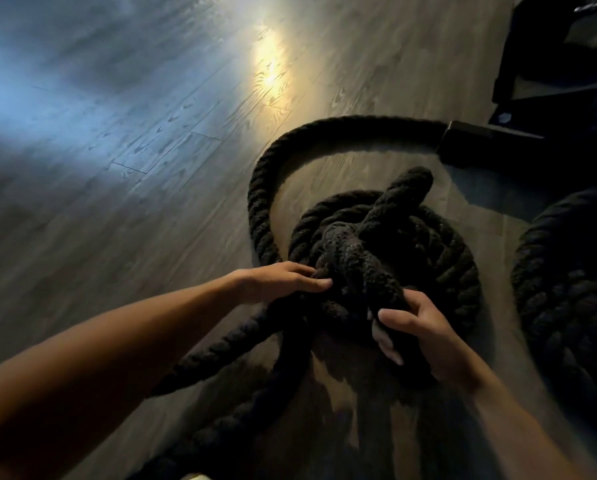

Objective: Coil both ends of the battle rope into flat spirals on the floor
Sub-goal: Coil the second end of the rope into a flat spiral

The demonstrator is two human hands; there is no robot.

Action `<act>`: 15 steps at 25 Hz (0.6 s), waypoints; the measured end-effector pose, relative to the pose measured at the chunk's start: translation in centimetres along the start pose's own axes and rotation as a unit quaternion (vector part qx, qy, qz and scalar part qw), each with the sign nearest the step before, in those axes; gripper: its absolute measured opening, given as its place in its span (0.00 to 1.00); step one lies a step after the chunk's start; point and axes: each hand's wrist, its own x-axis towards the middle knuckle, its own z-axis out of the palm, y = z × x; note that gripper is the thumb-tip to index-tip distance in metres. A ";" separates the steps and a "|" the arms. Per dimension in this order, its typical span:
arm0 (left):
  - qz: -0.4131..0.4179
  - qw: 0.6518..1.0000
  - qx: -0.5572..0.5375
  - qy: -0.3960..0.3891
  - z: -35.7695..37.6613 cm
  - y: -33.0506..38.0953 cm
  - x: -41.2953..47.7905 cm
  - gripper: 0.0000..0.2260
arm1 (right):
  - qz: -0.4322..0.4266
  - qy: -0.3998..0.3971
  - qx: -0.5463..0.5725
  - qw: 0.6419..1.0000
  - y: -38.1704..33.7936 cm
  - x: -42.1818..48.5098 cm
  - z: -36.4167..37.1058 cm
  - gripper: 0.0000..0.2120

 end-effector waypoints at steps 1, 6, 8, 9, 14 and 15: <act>-0.004 0.999 -0.035 -0.001 0.3 -0.3 -0.1 0.21 | 0.020 -0.006 -0.010 1.000 -0.5 -0.1 0.0 0.31; 0.066 0.989 0.043 0.126 1.3 0.5 -1.0 0.30 | 0.140 0.080 -0.350 0.923 -5.3 1.6 1.9 0.27; 0.148 0.970 0.090 0.171 2.4 1.0 -1.6 0.33 | 0.146 0.165 -0.408 0.886 -6.2 3.0 5.5 0.40; 0.193 0.956 0.117 0.186 3.0 0.9 -1.8 0.31 | 0.146 0.185 -0.392 0.889 -5.7 3.5 7.3 0.45; 0.164 0.903 0.178 0.355 1.2 -0.5 -3.4 0.26 | -0.006 0.178 0.026 0.984 -4.7 2.7 4.7 0.10; 0.133 0.895 0.204 0.374 0.1 -0.8 -3.7 0.27 | -0.026 0.112 0.076 0.990 -4.8 1.8 3.0 0.10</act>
